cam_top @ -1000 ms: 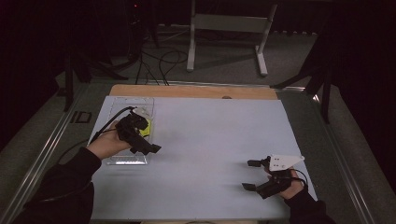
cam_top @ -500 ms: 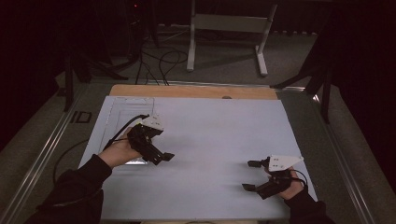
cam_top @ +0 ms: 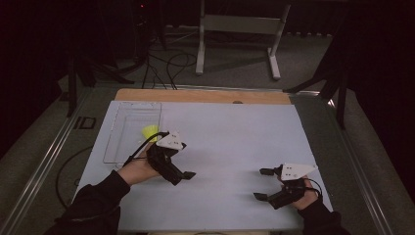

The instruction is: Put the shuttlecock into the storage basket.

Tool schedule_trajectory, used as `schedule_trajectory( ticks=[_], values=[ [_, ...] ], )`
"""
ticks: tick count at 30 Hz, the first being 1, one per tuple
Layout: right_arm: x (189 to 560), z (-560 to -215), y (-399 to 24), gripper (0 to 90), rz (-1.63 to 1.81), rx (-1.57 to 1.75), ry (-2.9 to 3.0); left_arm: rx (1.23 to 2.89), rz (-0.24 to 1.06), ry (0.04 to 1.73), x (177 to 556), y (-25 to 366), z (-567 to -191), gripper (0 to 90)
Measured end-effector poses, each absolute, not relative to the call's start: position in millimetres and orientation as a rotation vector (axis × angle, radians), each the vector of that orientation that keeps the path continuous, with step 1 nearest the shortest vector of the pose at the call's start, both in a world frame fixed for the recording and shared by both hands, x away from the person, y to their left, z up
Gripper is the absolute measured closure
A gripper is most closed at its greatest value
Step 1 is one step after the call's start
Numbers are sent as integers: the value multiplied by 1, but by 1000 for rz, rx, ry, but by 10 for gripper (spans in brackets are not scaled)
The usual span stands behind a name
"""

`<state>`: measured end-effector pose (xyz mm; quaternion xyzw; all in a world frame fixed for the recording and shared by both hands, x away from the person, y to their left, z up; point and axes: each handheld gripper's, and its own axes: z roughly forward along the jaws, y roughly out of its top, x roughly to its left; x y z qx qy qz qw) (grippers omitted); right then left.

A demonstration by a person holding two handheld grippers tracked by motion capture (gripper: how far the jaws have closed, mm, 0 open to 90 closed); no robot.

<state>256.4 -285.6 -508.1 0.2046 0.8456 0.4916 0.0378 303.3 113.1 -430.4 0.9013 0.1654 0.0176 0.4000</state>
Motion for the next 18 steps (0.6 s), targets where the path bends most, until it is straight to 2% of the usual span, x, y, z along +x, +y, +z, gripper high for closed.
schedule_trajectory(
  ticks=[6,18],
  values=[
    [255,-512,-285,115,1499,634,2603,2255,98,371,292,111,-445,0],
    [256,-517,-284,113,1459,631,2598,2206,129,401,279,118,-469,0]
  ],
)
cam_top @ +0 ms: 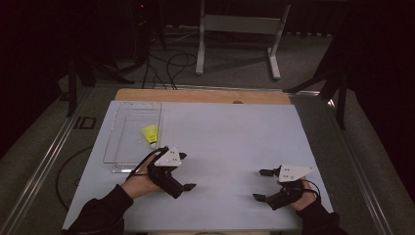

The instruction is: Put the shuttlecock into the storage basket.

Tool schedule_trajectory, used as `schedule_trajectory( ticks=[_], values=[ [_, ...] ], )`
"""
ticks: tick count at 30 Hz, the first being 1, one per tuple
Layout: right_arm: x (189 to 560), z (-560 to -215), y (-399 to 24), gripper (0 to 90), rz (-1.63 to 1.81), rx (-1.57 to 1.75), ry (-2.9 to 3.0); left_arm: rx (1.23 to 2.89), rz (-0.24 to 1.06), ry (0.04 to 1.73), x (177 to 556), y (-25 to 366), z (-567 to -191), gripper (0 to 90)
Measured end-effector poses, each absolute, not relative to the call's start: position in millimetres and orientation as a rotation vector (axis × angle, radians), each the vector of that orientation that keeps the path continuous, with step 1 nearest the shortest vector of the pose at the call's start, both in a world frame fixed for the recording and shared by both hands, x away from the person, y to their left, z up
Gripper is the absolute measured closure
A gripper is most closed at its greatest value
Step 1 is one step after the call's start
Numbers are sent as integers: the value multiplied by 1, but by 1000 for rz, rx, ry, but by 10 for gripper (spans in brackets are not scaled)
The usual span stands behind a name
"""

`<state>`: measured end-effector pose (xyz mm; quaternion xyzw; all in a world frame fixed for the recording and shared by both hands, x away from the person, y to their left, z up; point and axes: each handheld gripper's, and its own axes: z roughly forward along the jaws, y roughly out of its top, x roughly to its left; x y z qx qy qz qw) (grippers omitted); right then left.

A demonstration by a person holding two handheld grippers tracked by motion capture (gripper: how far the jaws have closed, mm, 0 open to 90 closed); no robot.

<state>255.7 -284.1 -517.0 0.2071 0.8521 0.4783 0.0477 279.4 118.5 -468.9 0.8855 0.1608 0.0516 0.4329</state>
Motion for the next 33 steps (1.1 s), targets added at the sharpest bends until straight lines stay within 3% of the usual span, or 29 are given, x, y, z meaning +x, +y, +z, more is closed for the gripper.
schedule_trajectory(
  ticks=[33],
  values=[
    [255,-523,-288,112,1407,644,2583,2207,162,603,249,197,-519,0]
  ],
)
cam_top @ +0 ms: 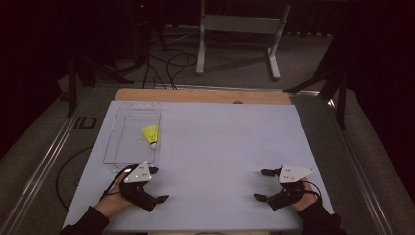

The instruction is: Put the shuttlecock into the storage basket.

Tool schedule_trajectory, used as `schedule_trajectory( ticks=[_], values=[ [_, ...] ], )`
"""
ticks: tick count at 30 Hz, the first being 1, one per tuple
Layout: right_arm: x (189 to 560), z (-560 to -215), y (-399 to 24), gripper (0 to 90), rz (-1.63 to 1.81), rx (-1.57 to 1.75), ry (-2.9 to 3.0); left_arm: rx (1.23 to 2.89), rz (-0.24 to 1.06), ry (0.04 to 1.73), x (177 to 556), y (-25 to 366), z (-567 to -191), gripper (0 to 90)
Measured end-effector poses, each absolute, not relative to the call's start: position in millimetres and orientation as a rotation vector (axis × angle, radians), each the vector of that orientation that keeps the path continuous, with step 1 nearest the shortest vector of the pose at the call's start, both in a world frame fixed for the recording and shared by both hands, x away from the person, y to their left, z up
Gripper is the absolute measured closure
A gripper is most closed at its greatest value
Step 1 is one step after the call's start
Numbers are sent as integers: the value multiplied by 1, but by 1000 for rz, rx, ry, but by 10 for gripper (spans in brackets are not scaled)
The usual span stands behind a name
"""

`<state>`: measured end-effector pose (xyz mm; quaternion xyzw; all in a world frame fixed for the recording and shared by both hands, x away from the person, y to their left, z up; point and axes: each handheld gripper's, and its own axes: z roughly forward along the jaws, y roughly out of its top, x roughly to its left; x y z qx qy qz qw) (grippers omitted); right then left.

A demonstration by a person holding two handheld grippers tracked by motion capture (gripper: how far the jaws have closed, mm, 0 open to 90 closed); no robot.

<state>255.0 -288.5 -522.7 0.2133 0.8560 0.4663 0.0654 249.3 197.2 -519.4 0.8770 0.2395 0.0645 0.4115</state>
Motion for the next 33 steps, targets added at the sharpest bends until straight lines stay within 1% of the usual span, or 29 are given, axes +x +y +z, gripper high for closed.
schedule_trajectory(
  ticks=[4,7,11,18,26,33],
  values=[
    [255,-523,-290,113,1400,647,2579,2200,171,630,246,206,-521,0],
    [256,-525,-291,112,1393,654,2582,2203,191,688,247,213,-523,0],
    [256,-526,-291,112,1392,663,2582,2200,206,745,246,217,-524,0],
    [256,-526,-293,113,1391,662,2571,2171,217,785,245,220,-526,0],
    [256,-528,-292,113,1387,666,2568,2166,175,776,245,219,-529,0],
    [256,-528,-292,113,1387,667,2570,2172,169,767,245,217,-530,0]
  ],
)
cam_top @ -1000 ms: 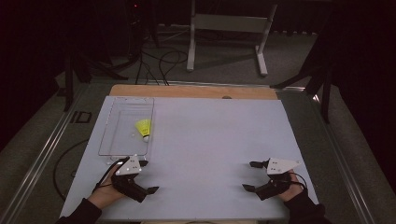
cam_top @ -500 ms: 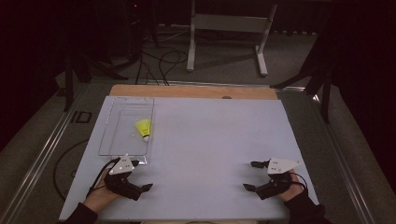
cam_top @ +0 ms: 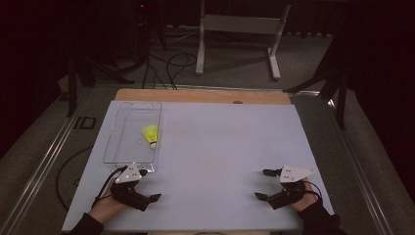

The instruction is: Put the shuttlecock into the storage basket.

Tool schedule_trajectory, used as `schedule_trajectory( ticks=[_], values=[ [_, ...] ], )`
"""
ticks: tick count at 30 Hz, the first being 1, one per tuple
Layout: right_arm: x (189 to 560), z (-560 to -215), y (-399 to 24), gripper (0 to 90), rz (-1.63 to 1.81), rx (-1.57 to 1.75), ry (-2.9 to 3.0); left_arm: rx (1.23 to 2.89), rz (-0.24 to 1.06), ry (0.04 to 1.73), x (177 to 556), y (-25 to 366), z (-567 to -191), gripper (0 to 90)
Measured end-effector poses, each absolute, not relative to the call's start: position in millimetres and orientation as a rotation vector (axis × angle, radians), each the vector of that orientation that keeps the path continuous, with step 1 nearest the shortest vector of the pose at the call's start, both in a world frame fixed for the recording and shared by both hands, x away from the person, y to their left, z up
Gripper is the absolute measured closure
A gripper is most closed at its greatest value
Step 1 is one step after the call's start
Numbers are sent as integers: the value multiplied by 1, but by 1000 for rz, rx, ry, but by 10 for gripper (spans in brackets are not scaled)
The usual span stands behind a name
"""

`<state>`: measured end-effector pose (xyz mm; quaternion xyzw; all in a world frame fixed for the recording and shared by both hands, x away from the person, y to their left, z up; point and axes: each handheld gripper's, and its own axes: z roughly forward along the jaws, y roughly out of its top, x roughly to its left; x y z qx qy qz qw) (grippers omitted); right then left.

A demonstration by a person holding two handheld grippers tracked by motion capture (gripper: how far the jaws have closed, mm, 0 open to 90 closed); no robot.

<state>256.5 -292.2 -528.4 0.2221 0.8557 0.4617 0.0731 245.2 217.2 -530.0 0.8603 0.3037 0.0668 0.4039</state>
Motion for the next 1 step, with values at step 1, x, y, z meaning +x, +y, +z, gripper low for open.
schedule_trajectory(
  ticks=[1],
  values=[
    [257,-529,-292,113,1389,667,2569,2172,169,767,245,217,-530,0]
  ],
)
